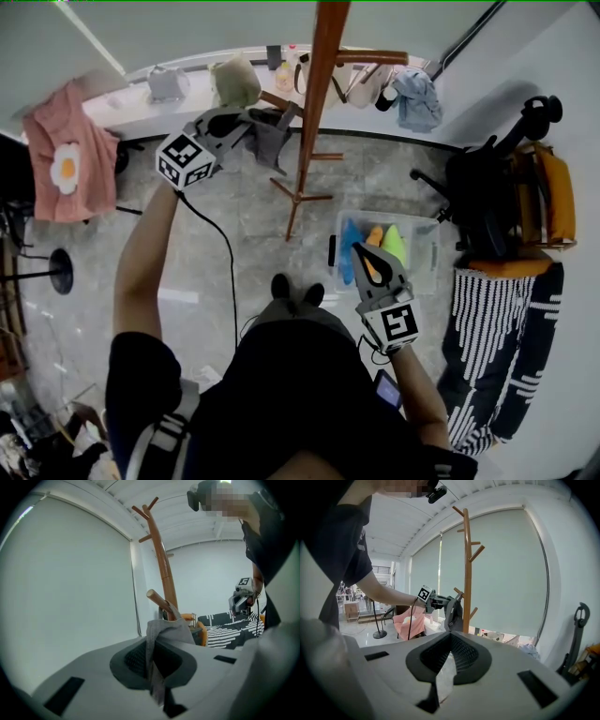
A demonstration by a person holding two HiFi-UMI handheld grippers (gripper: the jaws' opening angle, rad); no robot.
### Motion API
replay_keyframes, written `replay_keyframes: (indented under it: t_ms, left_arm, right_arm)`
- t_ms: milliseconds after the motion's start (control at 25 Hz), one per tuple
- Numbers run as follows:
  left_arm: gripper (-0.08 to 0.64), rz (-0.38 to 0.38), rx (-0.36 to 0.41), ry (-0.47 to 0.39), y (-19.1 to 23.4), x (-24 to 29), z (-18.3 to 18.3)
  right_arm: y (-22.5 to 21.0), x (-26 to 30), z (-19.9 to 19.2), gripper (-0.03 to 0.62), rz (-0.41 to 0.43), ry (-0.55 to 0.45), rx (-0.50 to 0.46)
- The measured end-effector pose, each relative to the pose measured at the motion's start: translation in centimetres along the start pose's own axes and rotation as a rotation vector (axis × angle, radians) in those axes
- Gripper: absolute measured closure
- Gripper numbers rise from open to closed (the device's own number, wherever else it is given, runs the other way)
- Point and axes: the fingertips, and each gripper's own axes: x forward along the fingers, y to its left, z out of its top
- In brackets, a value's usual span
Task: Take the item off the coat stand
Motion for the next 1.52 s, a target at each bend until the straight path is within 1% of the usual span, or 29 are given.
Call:
replay_keyframes:
  t_ms: [80,360,680,1280,1520]
  left_arm:
    - [0.532,0.003,-0.014,-0.012,0.4,-0.4,0.5]
    - [0.532,-0.002,-0.023,-0.022,1.4,-1.5,1.5]
    - [0.532,0.007,-0.008,-0.021,2.1,-2.9,2.4]
    - [0.532,0.069,-0.036,-0.06,3.7,-6.0,3.6]
    - [0.532,0.101,-0.038,-0.062,4.2,-7.3,4.0]
  right_arm:
    - [0.0,0.0,0.1,0.572,0.001,0.0,-0.002]
    - [0.0,0.3,0.2,0.572,-0.001,0.001,-0.002]
    - [0.3,0.3,0.3,0.572,-0.006,0.002,-0.004]
    - [0.7,0.7,0.7,0.572,0.013,-0.006,-0.012]
    - [1.5,1.6,1.8,0.572,0.032,-0.033,-0.026]
